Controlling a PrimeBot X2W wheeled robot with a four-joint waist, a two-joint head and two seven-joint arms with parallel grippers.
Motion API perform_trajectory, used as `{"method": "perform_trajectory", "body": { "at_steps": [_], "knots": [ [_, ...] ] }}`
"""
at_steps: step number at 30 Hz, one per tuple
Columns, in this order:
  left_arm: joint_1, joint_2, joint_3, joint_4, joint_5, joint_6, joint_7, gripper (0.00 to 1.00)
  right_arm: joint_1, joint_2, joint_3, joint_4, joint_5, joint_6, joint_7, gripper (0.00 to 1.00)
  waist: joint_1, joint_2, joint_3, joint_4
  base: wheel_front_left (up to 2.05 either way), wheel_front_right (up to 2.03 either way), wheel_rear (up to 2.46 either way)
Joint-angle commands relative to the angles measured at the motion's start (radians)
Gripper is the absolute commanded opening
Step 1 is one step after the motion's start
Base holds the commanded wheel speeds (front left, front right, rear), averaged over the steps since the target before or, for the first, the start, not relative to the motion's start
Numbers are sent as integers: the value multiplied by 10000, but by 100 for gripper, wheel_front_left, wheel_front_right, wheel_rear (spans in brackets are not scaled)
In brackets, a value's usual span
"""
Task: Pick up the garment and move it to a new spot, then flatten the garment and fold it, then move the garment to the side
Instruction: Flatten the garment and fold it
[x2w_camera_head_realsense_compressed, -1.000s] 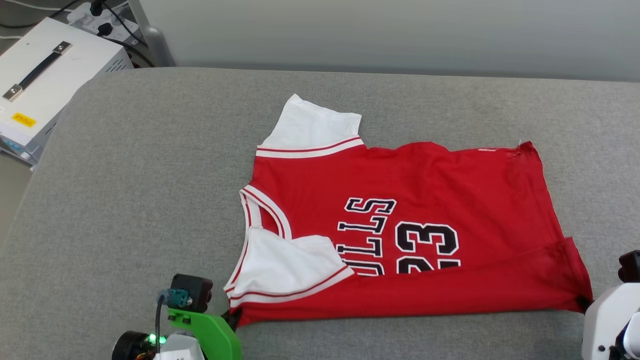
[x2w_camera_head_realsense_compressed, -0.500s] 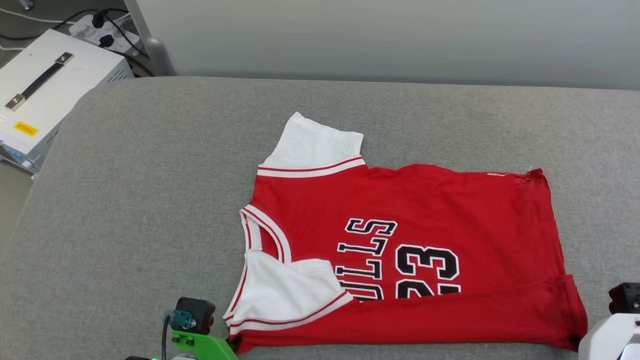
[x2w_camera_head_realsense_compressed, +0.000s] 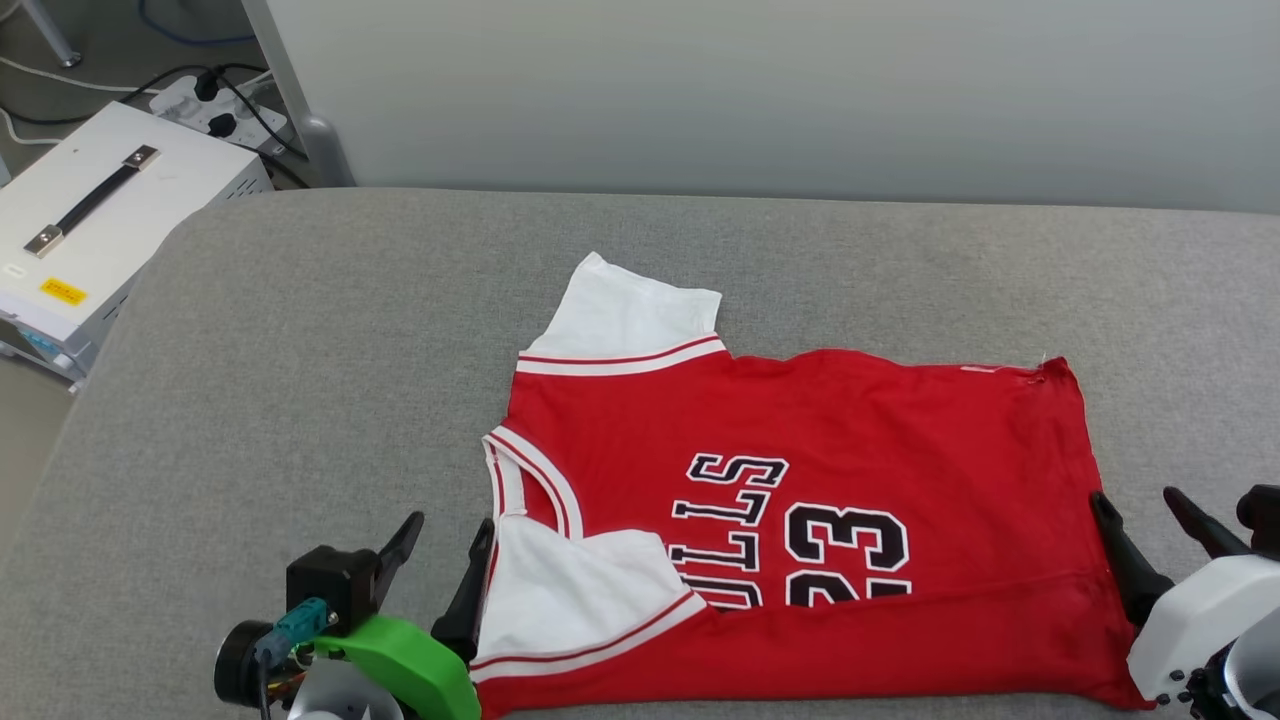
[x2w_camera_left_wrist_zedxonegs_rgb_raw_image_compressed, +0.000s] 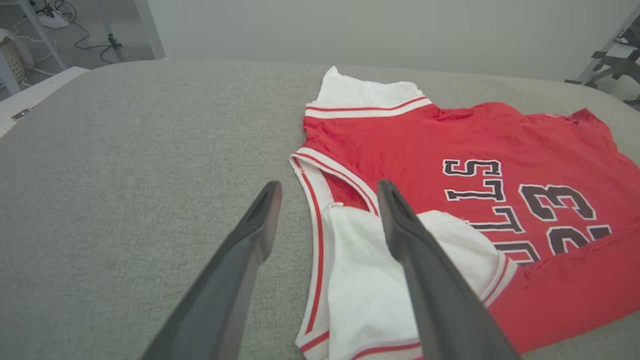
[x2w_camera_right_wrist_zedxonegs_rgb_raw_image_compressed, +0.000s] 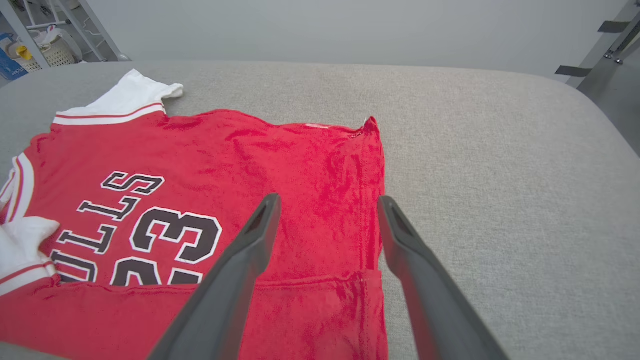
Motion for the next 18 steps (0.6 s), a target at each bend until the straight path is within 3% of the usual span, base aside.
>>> {"method": "perform_trajectory", "body": {
  "at_steps": [1, 7, 11, 18],
  "knots": [
    [-214, -101, 69, 33, 207, -126, -350, 100, -185, -31, 60, -104, -89, -9, -387, 100, 0, 119, -117, -6, 0, 0, 0],
    [-245, -536, 694, -171, 820, -433, -971, 100, -266, 245, 174, -422, -384, -9, -1967, 100, 0, 119, -240, -6, 0, 0, 0],
    [31, -1134, 1600, -613, 1539, -656, -985, 100, -138, 506, 373, -405, -505, -9, -2702, 100, 0, 119, -239, -24, 0, 0, 0],
    [590, -2207, 2821, -680, 2673, -1474, -989, 100, -43, 779, 706, -49, -721, -9, -3444, 100, 0, 119, -128, -153, 0, 0, 0]
  ]
}}
